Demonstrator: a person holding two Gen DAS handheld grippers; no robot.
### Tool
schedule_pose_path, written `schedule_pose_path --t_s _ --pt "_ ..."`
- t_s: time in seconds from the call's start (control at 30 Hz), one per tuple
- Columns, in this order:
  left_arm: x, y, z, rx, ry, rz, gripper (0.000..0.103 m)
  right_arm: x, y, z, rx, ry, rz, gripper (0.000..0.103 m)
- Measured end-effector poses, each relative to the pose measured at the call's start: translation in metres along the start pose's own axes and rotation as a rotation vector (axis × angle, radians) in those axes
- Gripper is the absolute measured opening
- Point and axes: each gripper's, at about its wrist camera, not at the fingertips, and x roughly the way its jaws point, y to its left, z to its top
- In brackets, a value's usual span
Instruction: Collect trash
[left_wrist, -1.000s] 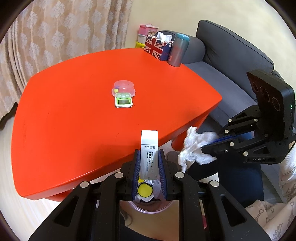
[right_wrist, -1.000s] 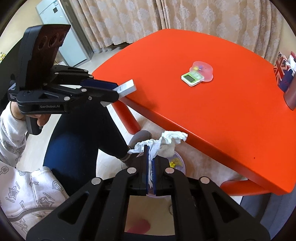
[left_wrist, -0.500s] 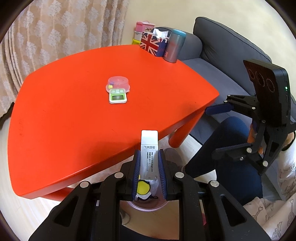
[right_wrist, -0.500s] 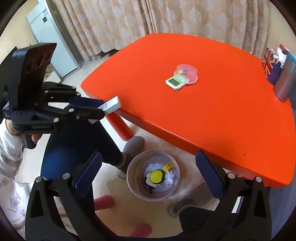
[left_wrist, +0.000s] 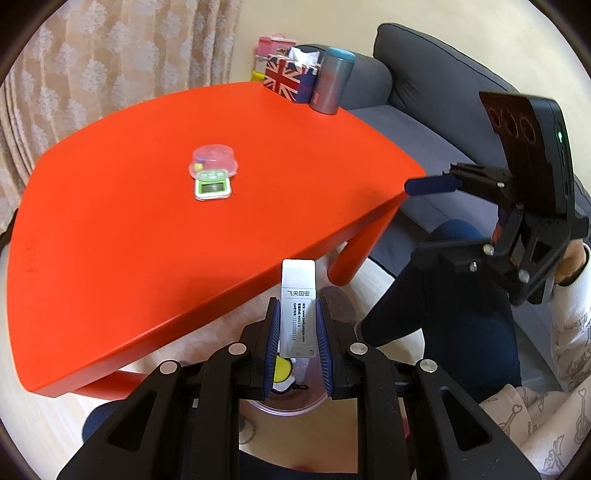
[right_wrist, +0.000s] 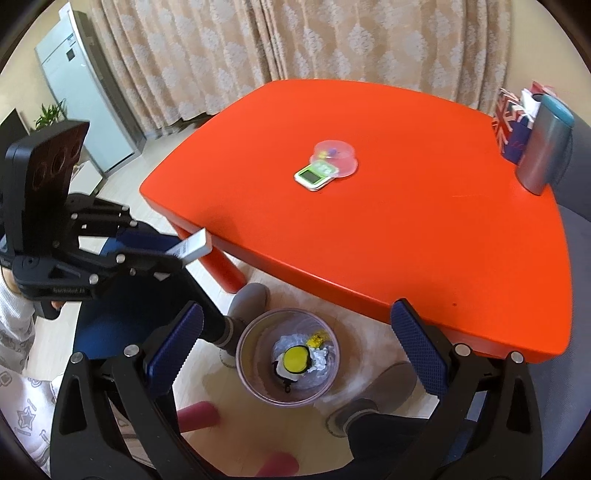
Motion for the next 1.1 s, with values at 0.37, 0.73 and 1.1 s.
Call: schedule_pose_path --t_s 0.37,0.73,1.1 --pt "0.019 -0.017 -0.006 0.028 0.053 -0.027 0.019 -0.012 -0.015 -0.007 0.050 -0.029 -0.020 0.100" --pt "0.025 -0.023 -0.003 0.052 0.061 -0.021 0.058 -0.017 -0.022 -0.009 0.071 -0.049 -0.014 0.100" --pt "0.023 -0.013 0.000 -0.014 0.023 0.025 0.095 -0.016 -0.022 -0.010 0.075 -0.046 -0.016 0.100"
